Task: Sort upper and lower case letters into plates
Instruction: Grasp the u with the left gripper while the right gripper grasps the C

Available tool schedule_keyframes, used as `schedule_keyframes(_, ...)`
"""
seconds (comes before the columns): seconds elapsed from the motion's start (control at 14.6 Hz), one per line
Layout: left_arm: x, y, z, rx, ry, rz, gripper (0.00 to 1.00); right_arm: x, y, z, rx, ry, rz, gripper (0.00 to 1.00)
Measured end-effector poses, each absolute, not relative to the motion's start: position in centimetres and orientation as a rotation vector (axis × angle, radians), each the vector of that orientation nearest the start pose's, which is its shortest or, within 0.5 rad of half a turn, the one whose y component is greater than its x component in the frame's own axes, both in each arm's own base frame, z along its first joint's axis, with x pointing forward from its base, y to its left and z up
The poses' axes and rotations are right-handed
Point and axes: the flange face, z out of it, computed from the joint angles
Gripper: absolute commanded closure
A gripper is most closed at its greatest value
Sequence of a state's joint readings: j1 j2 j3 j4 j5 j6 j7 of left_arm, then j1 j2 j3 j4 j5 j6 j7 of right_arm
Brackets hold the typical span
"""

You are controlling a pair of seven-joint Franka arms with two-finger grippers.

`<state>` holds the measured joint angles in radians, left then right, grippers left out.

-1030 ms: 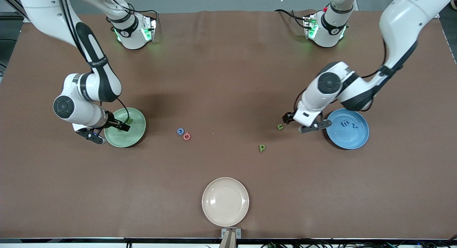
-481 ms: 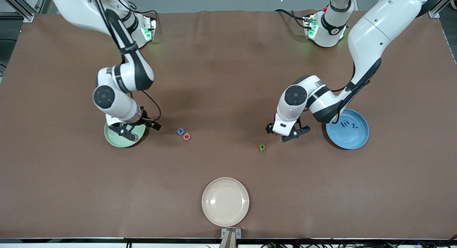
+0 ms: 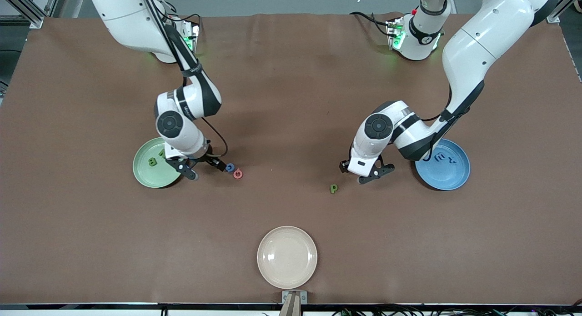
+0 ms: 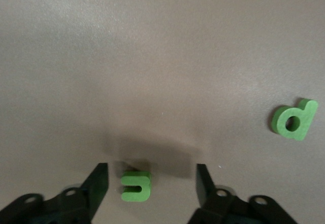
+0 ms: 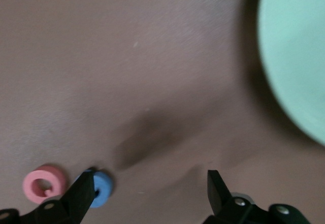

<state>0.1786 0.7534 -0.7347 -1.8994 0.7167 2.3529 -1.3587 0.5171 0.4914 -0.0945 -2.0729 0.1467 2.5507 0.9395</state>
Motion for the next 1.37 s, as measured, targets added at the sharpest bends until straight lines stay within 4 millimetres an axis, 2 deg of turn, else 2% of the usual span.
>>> schedule_keyframes(0.14, 53.6, -30.4, 17.9, -3.063, -0.611, 0.021, 0.3, 54.2, 25.3, 18.8, -2.951, 0.99, 0.031, 0.05)
schedule_keyframes(0.34, 52.9, -30.1, 17.2, -3.056, -0.598, 0.042, 0.37, 55.0, 25.6, 18.2, -2.945, 1.01, 0.023, 0.06)
schedule_keyframes(0.48, 53.0, -30.2, 17.3, -3.059, -0.597, 0.04, 0.46, 55.2, 25.5, 17.9, -2.947, 1.017, 0.023, 0.07)
schedule_keyframes(0.82, 52.9, -30.5, 17.6, -3.068, -0.592, 0.032, 0.78, 55.2, 25.5, 17.6, -2.949, 1.02, 0.026, 0.08)
schedule_keyframes(0.89, 52.9, -30.5, 17.6, -3.067, -0.592, 0.031, 0.82, 55.2, 25.6, 17.6, -2.951, 1.017, 0.027, 0.09)
schedule_keyframes(1.03, 53.1, -30.5, 17.9, -3.069, -0.594, 0.023, 0.83, 54.9, 26.2, 17.5, -2.957, 1.003, 0.029, 0.11)
schedule_keyframes(1.17, 53.7, -30.0, 18.9, -3.067, -0.607, -0.011, 0.84, 54.5, 26.8, 17.3, -2.963, 0.993, 0.034, 0.15)
schedule_keyframes(1.37, 54.9, -28.5, 22.9, -3.061, -0.594, -0.066, 0.85, 54.1, 27.5, 17.0, -2.97, 0.99, 0.04, 0.21)
